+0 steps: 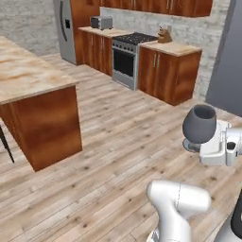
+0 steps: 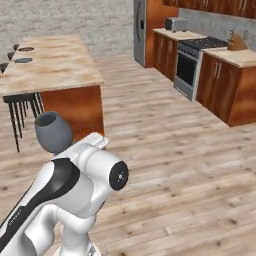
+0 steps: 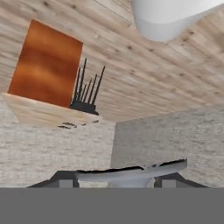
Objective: Retrieve the wine glasses from the counter and place one next to each plate.
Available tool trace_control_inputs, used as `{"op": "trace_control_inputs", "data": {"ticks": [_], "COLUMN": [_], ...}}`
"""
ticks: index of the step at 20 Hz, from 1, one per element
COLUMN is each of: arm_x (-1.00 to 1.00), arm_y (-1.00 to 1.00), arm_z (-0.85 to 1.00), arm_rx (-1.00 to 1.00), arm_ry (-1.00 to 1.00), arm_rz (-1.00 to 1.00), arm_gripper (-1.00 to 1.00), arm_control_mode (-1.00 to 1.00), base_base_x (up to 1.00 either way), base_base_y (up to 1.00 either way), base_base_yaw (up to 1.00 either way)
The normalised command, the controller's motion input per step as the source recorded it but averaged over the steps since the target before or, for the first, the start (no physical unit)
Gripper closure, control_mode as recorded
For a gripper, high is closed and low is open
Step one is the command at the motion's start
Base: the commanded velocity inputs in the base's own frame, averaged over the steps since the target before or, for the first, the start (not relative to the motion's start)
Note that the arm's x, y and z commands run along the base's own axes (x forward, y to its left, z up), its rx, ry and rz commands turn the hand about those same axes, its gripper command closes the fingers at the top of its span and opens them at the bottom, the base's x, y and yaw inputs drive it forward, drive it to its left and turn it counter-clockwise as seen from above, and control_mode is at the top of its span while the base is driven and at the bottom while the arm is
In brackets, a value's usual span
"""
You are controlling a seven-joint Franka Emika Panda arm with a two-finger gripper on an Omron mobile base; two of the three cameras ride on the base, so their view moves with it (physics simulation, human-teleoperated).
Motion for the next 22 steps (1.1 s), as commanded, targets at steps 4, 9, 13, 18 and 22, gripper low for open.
{"op": "trace_control_inputs", "data": {"ticks": [4,9,13,18,22], "arm_x": [0.0,0.0,0.0,0.0,0.0], "arm_y": [0.0,0.0,0.0,0.0,0.0], "arm_z": [0.0,0.0,0.0,0.0,0.0], "arm_rx": [0.0,0.0,0.0,0.0,0.0], "arm_ry": [0.0,0.0,0.0,0.0,0.0], "arm_rz": [0.0,0.0,0.0,0.0,0.0], "arm_gripper": [1.0,1.0,1.0,1.0,1.0], "arm_control_mode": [1.0,1.0,1.0,1.0,1.0], "base_base_x": [0.18,0.98,1.0,1.0,1.0], "base_base_y": [0.16,1.0,1.0,1.0,1.0], "base_base_yaw": [0.92,0.07,0.0,0.0,-0.02]}}
